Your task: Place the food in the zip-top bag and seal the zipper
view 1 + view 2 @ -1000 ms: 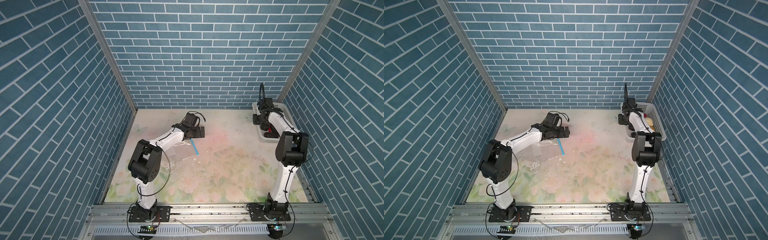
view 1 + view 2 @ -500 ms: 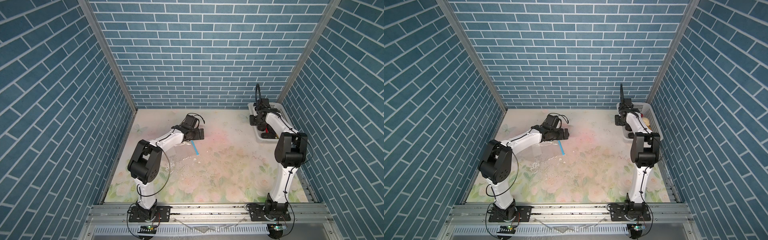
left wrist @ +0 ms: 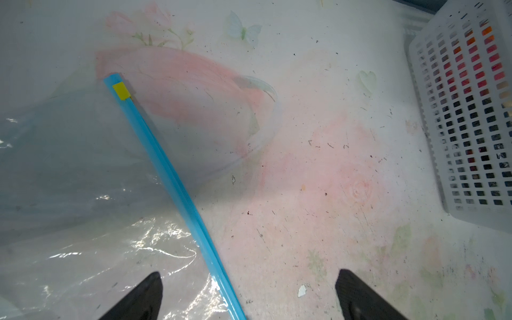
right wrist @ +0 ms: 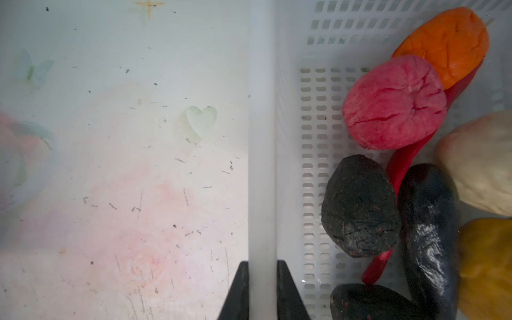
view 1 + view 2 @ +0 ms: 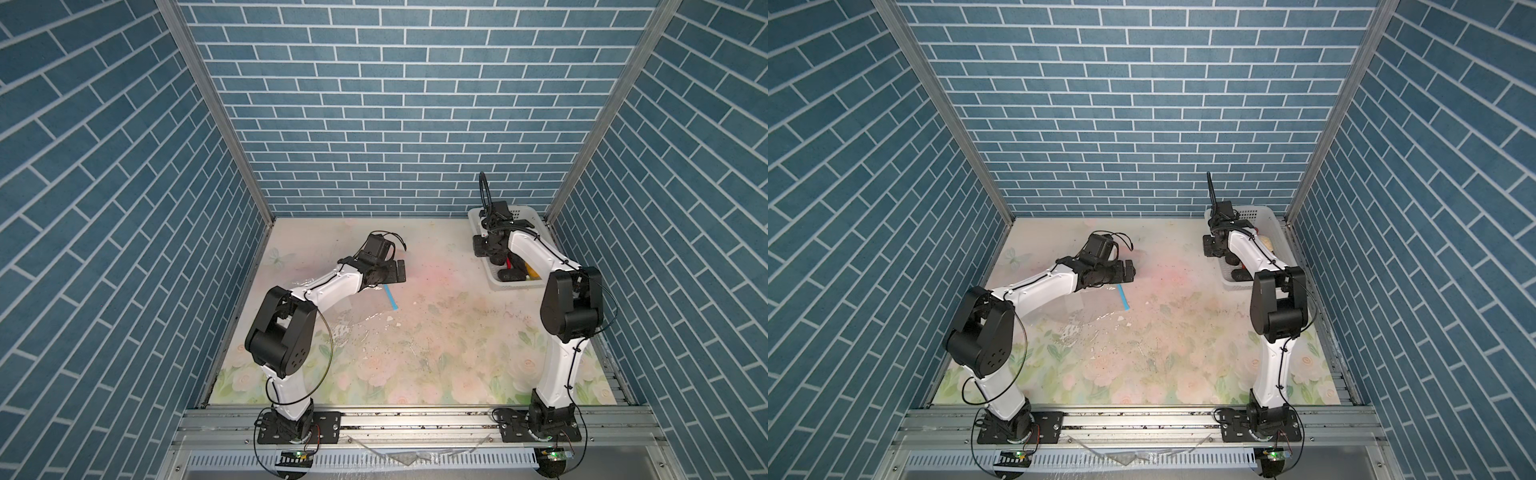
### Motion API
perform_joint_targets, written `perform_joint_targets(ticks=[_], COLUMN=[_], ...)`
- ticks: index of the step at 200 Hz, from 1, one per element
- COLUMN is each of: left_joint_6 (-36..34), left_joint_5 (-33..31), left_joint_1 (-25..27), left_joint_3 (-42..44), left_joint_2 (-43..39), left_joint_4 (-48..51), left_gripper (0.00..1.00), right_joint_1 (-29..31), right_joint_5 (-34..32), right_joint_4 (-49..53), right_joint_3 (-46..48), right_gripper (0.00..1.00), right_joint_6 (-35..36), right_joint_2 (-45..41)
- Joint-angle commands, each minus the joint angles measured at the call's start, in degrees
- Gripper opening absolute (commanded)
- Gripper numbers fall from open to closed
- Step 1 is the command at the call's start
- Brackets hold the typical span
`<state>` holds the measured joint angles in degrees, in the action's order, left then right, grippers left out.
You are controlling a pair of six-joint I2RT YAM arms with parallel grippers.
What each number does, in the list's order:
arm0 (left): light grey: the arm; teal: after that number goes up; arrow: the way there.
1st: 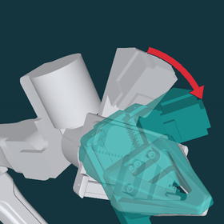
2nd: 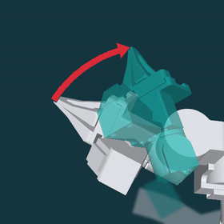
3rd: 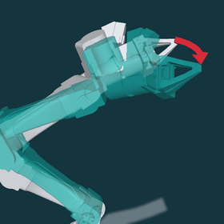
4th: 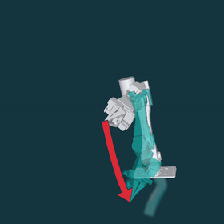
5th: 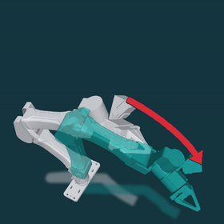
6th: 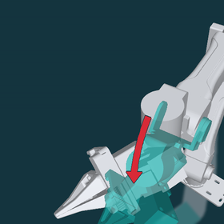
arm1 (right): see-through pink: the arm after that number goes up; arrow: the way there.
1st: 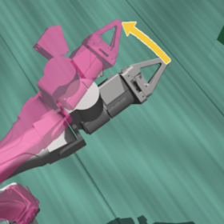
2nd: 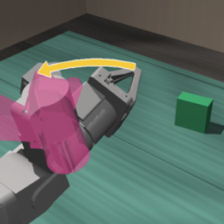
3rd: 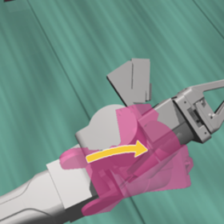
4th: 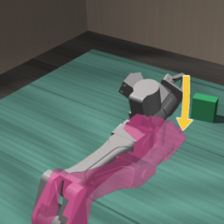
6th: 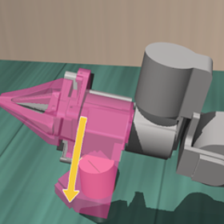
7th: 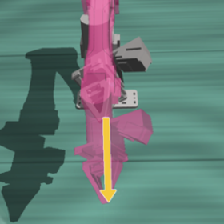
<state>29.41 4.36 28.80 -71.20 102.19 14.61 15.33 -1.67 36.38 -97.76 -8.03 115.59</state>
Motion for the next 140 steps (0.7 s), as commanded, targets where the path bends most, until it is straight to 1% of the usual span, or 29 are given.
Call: perform_joint_targets(ticks=[1,28,71,118,140], left_joint_6=[0.69,1.57,2.23,2.19,1.91], left_joint_5=[-0.56,-0.32,0.17,-0.08,-0.64], left_joint_1=[0.38,0.39,0.59,0.96,0.93], left_joint_3=[0.89,1.15,1.72,2.28,3.2], left_joint_2=[-1.21,-1.26,-1.16,-2.06,-3.08], left_joint_4=[-1.3,-1.89,-3.06,-2.82,-2.88], left_gripper=[0.99,0.99,0.99,0.99,0.99], right_joint_1=[1.27,2.16,2.77,2.79,2.77], right_joint_5=[0.49,-1.05,-2.45,-3.34,-3.03], right_joint_4=[-0.56,0.13,-0.21,-0.96,-1.34], right_joint_3=[0.24,-2.71,-6.89,-9.11,-8.48], right_gripper=[0.03,0.03,0.03,0.03,0.06], right_joint_6=[-4.79,-7.49,-9.24,-9.19,-9.28], right_joint_2=[-1.72,0.38,2.86,5.11,5.67])
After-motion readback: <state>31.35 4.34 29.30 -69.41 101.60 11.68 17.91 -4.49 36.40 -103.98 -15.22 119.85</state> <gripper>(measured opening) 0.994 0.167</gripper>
